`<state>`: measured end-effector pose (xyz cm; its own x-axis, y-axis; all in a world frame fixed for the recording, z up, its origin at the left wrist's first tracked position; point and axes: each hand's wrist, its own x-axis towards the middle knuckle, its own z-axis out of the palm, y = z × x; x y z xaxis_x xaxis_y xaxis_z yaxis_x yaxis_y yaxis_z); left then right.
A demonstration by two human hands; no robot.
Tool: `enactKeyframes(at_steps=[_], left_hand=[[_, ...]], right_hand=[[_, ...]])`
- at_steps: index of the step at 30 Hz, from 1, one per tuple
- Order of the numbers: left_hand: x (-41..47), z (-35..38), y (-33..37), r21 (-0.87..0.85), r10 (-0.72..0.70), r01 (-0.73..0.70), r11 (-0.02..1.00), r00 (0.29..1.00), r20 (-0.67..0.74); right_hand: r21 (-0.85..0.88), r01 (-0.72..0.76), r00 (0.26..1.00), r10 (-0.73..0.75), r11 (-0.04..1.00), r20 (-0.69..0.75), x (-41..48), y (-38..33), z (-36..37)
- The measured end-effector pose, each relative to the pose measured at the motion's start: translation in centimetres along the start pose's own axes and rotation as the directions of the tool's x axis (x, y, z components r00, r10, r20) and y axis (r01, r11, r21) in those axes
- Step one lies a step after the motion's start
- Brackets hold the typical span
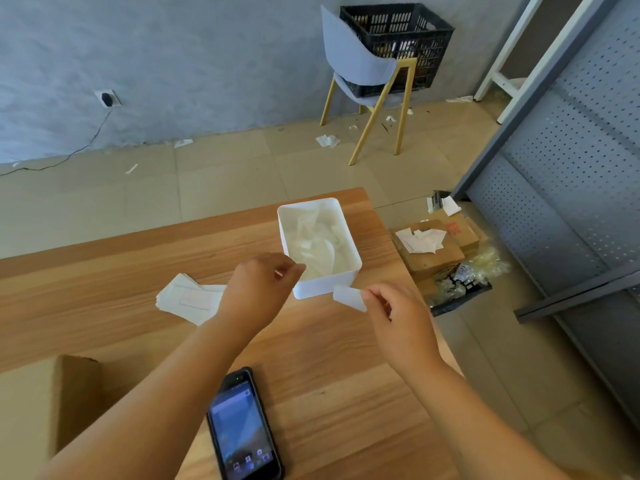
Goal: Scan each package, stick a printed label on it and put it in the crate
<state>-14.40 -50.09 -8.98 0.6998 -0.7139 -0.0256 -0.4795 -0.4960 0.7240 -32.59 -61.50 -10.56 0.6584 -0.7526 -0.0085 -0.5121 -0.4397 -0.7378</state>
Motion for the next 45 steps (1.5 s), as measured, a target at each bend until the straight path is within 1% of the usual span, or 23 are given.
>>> enactKeyframes(at_steps=[1,3,6,8,11,13,16,20,22,23,25,28,30,32,36,38,40,45], left_hand=[[-1.5,-0.3,-0.2,-0.065,-0.062,0.064,0.996,0.998,0.026],[-4.5,-0.8,-0.8,-0.189,-0.183,0.198,0.962,0.979,0.092],[-8.2,-1.2,-2.2,-0.342,-0.284,0.323,0.882,0.945,0.162],[-10.1,-1.7,-3.3,-0.392,-0.349,0.391,0.833,0.920,0.177],[-12.2,-2.7,-4.9,-0.456,-0.435,0.485,0.746,0.874,0.217],[-13.4,-3.6,-5.9,-0.484,-0.460,0.519,0.705,0.853,0.245],[-15.1,-5.0,-7.1,-0.513,-0.472,0.528,0.677,0.846,0.248],[-17.7,-7.4,-9.3,-0.574,-0.496,0.501,0.647,0.849,0.182],[-19.1,-8.9,-10.6,-0.566,-0.522,0.509,0.648,0.839,0.157],[-19.7,-9.6,-11.3,-0.555,-0.536,0.517,0.652,0.832,0.144],[-21.2,-11.2,-12.8,-0.513,-0.545,0.522,0.681,0.830,0.121],[-23.7,-13.4,-14.9,-0.428,-0.500,0.507,0.748,0.855,0.140],[-25.4,-14.6,-16.2,-0.351,-0.473,0.493,0.796,0.869,0.149],[-26.8,-15.6,-17.4,-0.280,-0.445,0.470,0.837,0.883,0.150],[-29.0,-17.5,-19.4,-0.211,-0.397,0.424,0.881,0.904,0.159],[-30.0,-18.7,-20.4,-0.200,-0.391,0.414,0.888,0.909,0.145],[-31.0,-19.8,-21.5,-0.228,-0.401,0.420,0.879,0.908,0.125],[-32.6,-22.3,-23.9,-0.353,-0.477,0.480,0.803,0.873,0.102]], right_hand=[[0.028,0.006,1.000,-0.006,1.000,0.005,-0.4,-0.4,0.4],[0.116,-0.027,0.997,0.019,0.993,0.069,-1.2,-1.3,1.2],[0.187,-0.022,0.985,-0.010,0.982,0.170,-2.3,-2.6,2.7],[0.243,-0.060,0.970,0.000,0.968,0.241,-3.2,-3.6,3.9],[0.282,-0.112,0.942,0.011,0.953,0.335,-4.6,-5.1,5.8],[0.315,-0.119,0.926,-0.009,0.942,0.377,-5.6,-6.3,7.1],[0.353,-0.110,0.900,-0.058,0.929,0.432,-7.4,-8.3,8.9],[0.391,-0.120,0.859,-0.102,0.912,0.502,-9.7,-10.8,11.3],[0.377,-0.109,0.820,-0.131,0.920,0.558,-10.9,-11.9,12.3],[0.354,-0.087,0.812,-0.140,0.931,0.567,-11.4,-12.5,12.8],[0.319,-0.039,0.832,-0.146,0.947,0.535,-12.3,-13.6,13.6],[0.276,0.061,0.854,-0.194,0.959,0.483,-13.5,-15.2,15.1],[0.250,0.109,0.836,-0.225,0.962,0.501,-14.4,-16.3,16.3],[0.240,0.124,0.822,-0.235,0.963,0.518,-15.1,-17.2,17.6],[0.220,0.145,0.808,-0.244,0.965,0.537,-16.4,-19.1,20.0],[0.203,0.133,0.812,-0.224,0.970,0.539,-17.1,-20.1,20.9],[0.199,0.107,0.824,-0.199,0.974,0.531,-17.8,-21.0,21.8],[0.318,-0.015,0.847,-0.157,0.948,0.507,-19.8,-23.1,24.1]])
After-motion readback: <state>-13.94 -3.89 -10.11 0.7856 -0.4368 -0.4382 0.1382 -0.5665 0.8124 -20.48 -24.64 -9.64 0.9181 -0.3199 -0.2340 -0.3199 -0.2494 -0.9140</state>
